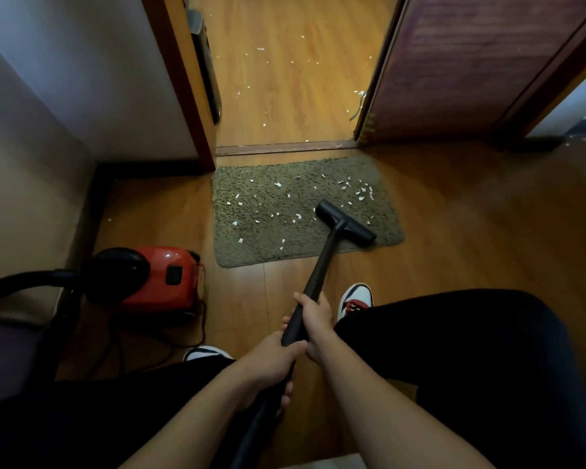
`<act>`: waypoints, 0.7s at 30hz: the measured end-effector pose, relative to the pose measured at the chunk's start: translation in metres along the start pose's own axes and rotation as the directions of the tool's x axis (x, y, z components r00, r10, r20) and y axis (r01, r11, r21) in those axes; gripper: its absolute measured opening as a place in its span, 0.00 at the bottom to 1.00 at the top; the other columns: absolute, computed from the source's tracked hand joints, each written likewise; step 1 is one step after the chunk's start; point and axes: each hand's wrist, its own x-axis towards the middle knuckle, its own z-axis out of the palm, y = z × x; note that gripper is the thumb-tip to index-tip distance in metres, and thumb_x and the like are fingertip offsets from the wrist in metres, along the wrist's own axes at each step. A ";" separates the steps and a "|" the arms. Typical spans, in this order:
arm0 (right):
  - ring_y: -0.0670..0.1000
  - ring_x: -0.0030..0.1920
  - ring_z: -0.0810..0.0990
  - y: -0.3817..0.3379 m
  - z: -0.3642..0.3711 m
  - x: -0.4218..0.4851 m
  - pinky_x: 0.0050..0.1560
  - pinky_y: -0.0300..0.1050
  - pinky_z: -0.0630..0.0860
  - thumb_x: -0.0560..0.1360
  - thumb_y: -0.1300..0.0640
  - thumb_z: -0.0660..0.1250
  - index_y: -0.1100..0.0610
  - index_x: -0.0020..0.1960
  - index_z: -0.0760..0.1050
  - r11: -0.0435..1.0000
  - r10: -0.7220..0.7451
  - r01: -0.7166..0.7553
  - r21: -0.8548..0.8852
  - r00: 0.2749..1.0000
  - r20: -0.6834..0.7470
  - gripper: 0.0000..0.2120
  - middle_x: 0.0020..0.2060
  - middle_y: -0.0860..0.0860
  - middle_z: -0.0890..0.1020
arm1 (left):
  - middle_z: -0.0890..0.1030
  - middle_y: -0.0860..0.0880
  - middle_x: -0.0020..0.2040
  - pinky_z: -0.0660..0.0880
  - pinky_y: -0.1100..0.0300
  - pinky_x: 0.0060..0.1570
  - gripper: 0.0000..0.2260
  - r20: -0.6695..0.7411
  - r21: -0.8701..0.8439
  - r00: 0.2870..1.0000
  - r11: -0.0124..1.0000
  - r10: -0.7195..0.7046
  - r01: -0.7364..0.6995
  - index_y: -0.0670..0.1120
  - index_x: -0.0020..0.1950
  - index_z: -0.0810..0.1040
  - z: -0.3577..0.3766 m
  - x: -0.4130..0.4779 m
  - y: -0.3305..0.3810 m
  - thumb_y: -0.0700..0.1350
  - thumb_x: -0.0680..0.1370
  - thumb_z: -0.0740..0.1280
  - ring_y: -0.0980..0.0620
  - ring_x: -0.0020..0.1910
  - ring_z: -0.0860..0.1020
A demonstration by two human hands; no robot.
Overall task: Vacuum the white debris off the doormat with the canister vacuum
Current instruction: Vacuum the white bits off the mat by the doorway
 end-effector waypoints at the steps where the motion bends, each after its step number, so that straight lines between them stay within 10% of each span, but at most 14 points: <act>1: 0.52 0.24 0.80 -0.003 -0.004 0.002 0.26 0.44 0.77 0.81 0.59 0.66 0.58 0.68 0.69 1.000 0.003 -0.003 0.007 1.000 -0.004 0.17 0.39 0.59 0.78 | 0.75 0.48 0.31 0.74 0.58 0.27 0.17 0.003 0.015 1.000 1.000 0.004 -0.004 0.54 0.70 0.63 0.003 0.002 0.003 0.53 0.83 0.61 0.53 0.25 0.73; 21: 0.51 0.21 0.79 -0.092 -0.045 0.085 0.23 0.43 0.76 0.82 0.60 0.65 0.61 0.70 0.66 0.999 -0.012 0.013 0.032 1.000 -0.025 0.18 0.36 0.58 0.76 | 0.71 0.46 0.34 0.72 0.62 0.23 0.07 -0.022 0.046 0.999 0.999 0.024 -0.023 0.51 0.61 0.68 0.046 0.061 0.110 0.49 0.84 0.60 0.53 0.24 0.70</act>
